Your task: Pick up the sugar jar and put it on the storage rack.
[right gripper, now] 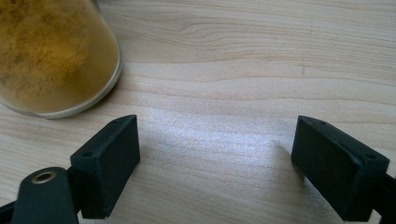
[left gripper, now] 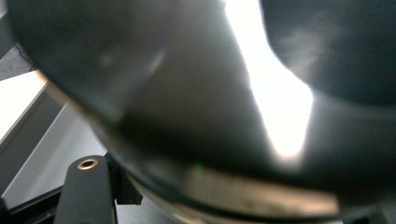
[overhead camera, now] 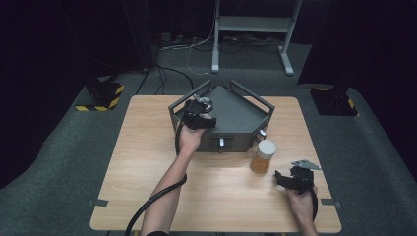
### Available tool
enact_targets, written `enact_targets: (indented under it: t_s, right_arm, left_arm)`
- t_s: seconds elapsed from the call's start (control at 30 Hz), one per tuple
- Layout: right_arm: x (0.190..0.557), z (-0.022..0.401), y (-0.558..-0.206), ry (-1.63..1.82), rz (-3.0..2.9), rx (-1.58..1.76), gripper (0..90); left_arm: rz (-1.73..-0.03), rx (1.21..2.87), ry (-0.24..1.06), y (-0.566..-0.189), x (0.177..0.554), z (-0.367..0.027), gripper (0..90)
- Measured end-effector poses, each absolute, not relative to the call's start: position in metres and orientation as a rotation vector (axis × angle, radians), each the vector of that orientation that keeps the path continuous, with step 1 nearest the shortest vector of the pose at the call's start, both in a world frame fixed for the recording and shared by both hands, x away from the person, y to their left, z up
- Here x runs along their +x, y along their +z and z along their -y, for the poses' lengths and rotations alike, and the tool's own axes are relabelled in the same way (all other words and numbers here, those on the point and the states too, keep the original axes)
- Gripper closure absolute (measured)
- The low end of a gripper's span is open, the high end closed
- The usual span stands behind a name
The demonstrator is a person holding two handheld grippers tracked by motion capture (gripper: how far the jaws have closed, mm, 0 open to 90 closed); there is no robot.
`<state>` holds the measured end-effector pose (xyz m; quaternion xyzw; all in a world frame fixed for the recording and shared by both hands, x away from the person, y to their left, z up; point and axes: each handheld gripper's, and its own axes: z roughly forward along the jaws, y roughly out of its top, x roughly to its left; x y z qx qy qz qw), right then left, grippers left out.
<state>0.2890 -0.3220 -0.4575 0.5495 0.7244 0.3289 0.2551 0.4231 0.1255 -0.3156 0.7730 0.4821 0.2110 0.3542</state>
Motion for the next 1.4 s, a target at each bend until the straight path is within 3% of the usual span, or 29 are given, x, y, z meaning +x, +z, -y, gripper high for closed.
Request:
enact_targets:
  t_s: [0.77,1.03,1.4]
  right_arm:
    - [0.289,0.322,-0.458,0.892,-1.968,1.490,14.8]
    - [0.289,0.322,-0.458,0.890,-1.968,1.488,14.7]
    - [0.289,0.322,-0.458,0.890,-1.968,1.488,14.7]
  left_arm:
    - [-1.237,1.986,0.584,-0.321,0.417,-0.122,30.7]
    - [-1.230,1.979,0.595,-0.313,0.412,-0.125,11.4]
    - [-1.208,1.970,0.626,-0.310,0.393,-0.134,4.5]
